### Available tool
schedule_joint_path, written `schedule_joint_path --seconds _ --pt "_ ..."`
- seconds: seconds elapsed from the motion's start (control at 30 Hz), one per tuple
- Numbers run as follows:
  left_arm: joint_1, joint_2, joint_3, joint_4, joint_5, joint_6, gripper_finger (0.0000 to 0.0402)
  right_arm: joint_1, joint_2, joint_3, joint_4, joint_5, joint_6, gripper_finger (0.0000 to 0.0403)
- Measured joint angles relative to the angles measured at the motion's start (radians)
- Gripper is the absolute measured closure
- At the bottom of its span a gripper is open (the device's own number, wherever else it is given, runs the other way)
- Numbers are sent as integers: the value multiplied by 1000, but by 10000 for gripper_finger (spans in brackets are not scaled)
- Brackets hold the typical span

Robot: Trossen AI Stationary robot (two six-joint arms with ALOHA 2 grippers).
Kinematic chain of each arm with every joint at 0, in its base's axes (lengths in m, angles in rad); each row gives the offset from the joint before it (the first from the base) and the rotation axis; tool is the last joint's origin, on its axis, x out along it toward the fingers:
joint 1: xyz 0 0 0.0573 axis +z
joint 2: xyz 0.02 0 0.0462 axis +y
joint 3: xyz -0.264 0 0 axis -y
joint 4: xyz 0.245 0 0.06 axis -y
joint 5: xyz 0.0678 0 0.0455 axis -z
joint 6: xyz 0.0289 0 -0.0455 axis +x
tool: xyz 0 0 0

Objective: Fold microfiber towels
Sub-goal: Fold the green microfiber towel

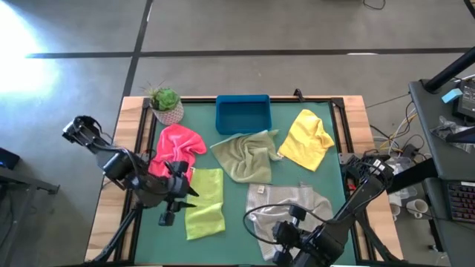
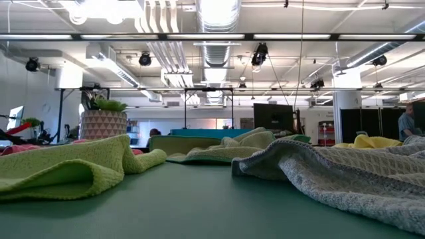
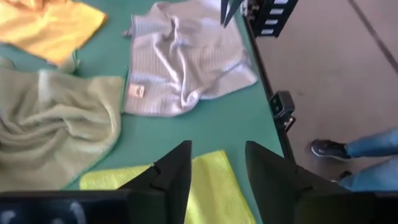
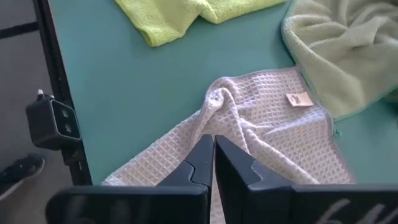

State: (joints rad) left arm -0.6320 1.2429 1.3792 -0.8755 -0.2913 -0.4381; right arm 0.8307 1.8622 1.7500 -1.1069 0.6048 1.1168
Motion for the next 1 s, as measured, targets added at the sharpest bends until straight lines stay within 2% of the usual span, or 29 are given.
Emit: schedule_joint_path --seconds 0.13,0.2,0.3,0.47,0.57,0.77,1.0 --pt "-38 35 -16 -4 3 -2 265 0 0 0 -1 -16 -88 394" --pt "-63 52 -23 -3 4 -24 265 0 0 0 -3 -56 -119 394" --pt "-105 74 -38 -2 3 -115 265 3 0 0 -23 -111 -162 394" --pt "-199 121 -75 -19 4 -273 265 37 -1 -15 -104 -108 -192 394" --pt "-252 167 -75 -59 4 -385 265 58 -3 -57 -92 -94 -178 394" --pt "-331 274 -76 -55 17 -494 265 58 -5 -144 72 -117 -202 394" --pt "-384 369 -76 -25 29 -621 265 32 -7 -178 266 -142 -344 394"
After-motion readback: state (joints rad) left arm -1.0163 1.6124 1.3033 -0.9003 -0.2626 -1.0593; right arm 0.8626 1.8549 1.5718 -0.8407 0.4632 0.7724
